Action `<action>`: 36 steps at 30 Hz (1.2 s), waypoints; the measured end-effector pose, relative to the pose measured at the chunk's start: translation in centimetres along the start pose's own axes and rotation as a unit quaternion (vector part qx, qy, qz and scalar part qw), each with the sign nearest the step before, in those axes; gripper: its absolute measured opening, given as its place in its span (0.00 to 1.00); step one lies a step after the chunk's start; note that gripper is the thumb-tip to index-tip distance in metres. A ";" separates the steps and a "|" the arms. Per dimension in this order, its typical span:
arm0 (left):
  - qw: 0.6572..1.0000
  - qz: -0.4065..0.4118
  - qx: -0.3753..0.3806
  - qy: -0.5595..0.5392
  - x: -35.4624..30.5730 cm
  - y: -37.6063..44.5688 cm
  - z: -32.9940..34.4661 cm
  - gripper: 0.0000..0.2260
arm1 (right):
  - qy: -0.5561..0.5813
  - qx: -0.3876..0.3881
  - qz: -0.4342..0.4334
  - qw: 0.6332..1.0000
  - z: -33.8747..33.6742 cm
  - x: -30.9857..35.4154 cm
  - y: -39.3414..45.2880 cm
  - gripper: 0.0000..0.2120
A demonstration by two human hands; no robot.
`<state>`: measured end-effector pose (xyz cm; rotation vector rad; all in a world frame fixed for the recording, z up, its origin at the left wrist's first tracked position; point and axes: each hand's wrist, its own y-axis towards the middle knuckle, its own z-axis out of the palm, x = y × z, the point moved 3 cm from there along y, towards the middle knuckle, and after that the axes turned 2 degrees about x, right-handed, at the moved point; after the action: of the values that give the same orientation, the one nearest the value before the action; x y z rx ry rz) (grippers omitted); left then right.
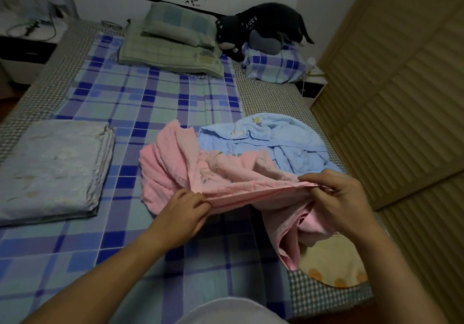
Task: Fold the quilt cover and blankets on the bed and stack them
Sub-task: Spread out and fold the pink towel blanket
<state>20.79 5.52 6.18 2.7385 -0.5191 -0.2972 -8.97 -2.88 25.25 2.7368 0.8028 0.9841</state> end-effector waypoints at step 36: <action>0.982 -0.163 0.001 -0.098 2.0 -3.1 1.8 0.20 | 0.146 -0.214 0.202 0.945 -2.8 -0.3 9.9 0.05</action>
<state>23.13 6.94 3.15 2.8041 -0.1136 -0.6510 -6.52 -11.66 30.06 2.4386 0.0217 1.4650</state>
